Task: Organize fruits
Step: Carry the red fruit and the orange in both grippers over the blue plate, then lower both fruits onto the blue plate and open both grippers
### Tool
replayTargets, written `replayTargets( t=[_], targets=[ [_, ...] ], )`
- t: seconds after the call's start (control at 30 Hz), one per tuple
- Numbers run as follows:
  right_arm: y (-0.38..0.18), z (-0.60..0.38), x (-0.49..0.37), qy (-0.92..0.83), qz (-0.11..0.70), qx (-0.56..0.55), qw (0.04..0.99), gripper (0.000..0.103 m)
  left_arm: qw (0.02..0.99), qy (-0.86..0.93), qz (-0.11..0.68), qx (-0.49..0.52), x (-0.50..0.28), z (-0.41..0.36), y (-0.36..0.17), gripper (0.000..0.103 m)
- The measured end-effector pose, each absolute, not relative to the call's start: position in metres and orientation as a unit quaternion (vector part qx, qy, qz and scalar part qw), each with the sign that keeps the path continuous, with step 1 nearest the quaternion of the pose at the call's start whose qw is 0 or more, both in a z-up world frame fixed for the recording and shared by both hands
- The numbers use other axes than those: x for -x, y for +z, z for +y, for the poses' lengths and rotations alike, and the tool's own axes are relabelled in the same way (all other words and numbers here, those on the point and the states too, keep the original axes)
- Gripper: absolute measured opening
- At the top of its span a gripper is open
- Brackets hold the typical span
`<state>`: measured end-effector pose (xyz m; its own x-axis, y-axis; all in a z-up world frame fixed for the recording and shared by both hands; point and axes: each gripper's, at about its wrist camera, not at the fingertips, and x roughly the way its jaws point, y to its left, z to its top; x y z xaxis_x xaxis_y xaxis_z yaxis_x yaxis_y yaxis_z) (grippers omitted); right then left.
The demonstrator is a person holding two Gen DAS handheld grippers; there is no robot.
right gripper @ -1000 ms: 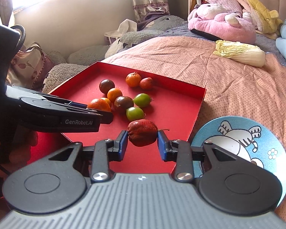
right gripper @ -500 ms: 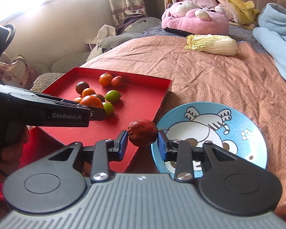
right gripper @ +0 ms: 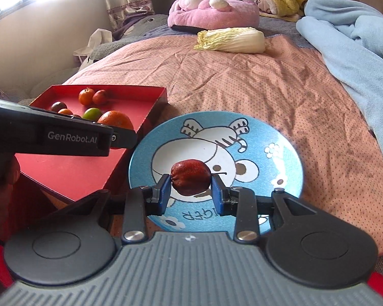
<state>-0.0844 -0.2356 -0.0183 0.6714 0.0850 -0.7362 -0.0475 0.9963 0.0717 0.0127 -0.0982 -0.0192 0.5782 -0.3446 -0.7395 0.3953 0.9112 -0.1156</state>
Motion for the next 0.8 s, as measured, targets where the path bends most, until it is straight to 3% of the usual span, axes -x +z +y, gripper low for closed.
replayTargets(
  t=[0.8],
  targets=[
    [-0.037,-0.254,0.082,-0.002,0.417,-0.022,0.909,0.04,0.868,-0.262,0.417,-0.065,-0.016,-0.157,-0.045,0.04]
  ],
)
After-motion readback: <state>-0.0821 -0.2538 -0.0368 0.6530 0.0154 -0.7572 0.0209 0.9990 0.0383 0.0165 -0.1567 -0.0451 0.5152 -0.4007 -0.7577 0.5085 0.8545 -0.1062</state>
